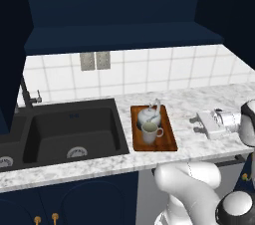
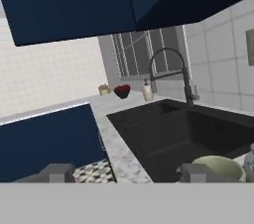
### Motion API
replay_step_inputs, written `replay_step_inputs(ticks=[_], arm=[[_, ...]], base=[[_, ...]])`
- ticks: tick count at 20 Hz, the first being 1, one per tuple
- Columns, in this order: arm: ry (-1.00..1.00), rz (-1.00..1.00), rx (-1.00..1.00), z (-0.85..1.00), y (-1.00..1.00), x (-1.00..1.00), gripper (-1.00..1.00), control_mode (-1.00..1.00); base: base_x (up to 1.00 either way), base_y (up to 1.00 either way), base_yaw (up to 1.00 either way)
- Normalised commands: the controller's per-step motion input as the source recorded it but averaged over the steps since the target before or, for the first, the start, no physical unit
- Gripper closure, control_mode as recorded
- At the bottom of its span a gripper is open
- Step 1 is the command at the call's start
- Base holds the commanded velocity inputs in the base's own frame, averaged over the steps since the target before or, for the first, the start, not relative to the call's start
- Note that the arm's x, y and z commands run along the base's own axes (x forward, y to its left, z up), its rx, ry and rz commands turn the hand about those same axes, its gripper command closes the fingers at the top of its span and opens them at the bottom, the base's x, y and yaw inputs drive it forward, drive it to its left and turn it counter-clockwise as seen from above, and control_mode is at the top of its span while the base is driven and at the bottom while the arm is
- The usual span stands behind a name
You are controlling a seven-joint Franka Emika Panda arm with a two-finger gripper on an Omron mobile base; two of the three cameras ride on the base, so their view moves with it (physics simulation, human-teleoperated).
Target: Pick the kettle from the counter and place it on the tray. Then pick the mug from the cabinet and place it on the tray. Then close the cabinet doors.
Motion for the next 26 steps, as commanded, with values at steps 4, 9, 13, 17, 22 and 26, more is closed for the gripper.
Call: replay_step_inputs(ticks=[4, 9, 13, 17, 22, 26], arm=[[-0.18, 0.0, 0.22, 0.0, -0.67, 0.0, 1.0, -1.0], [0.0, 0.01, 0.5, 0.12, -0.8, 0.0, 1.0, -1.0], [-0.11, 0.0, 0.52, 0.74, -0.58, -0.03, 1.0, -1.0], [-0.14, -0.04, 0.07, 0.68, 0.0, -0.1, 1.0, -1.0], [0.09, -0.01, 0.03, 0.17, -0.15, 0.07, 1.0, -1.0], [0.29, -0.03, 0.04, -0.06, -0.22, 0.39, 1.0, -1.0]], base=[[0.0, 0.0, 0.0], [0.0, 0.0, 0.0], [0.0, 0.0, 0.0], [0.0, 0.0, 0.0], [0.0, 0.0, 0.0], [0.0, 0.0, 0.0]])
